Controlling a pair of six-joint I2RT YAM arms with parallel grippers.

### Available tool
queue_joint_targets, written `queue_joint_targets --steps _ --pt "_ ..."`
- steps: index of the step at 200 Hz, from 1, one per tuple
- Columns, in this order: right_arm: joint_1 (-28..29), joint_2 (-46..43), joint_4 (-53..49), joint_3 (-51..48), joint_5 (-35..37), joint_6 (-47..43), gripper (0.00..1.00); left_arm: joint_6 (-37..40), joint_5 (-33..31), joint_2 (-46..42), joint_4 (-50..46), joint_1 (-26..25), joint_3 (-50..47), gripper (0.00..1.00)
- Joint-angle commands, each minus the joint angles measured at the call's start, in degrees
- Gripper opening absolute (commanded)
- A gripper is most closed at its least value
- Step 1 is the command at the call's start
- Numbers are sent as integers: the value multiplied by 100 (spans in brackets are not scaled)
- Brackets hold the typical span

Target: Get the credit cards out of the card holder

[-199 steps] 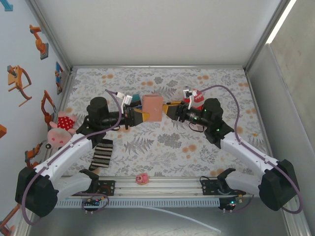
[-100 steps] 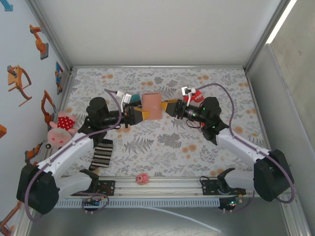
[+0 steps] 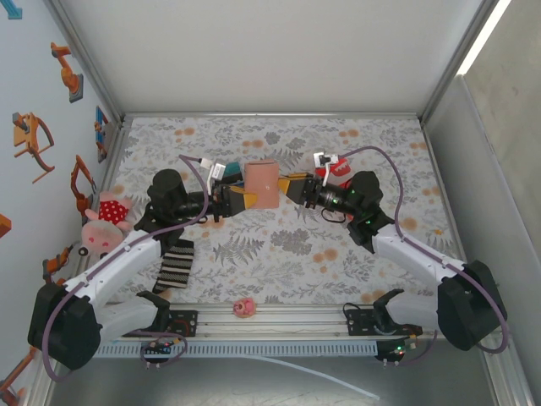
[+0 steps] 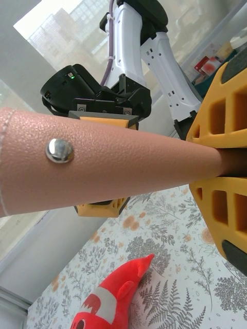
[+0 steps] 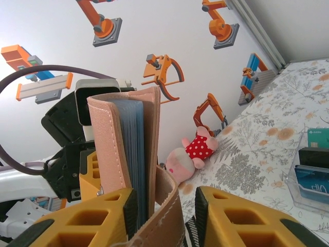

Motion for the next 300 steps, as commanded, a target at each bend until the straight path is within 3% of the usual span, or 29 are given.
queue_joint_targets --steps 1,104,189,300 --pt "84 -122 182 -113 -264 78 35 -105 144 -142 558 -67 12 0" --pt "84 -315 328 -247 -324 188 31 -157 135 -113 601 -105 15 0" --pt "101 326 1696 -169 -867 960 27 -132 143 -23 652 -221 72 0" --pt "-57 -18 1490 -351 -872 877 19 132 306 -267 347 -247 199 0"
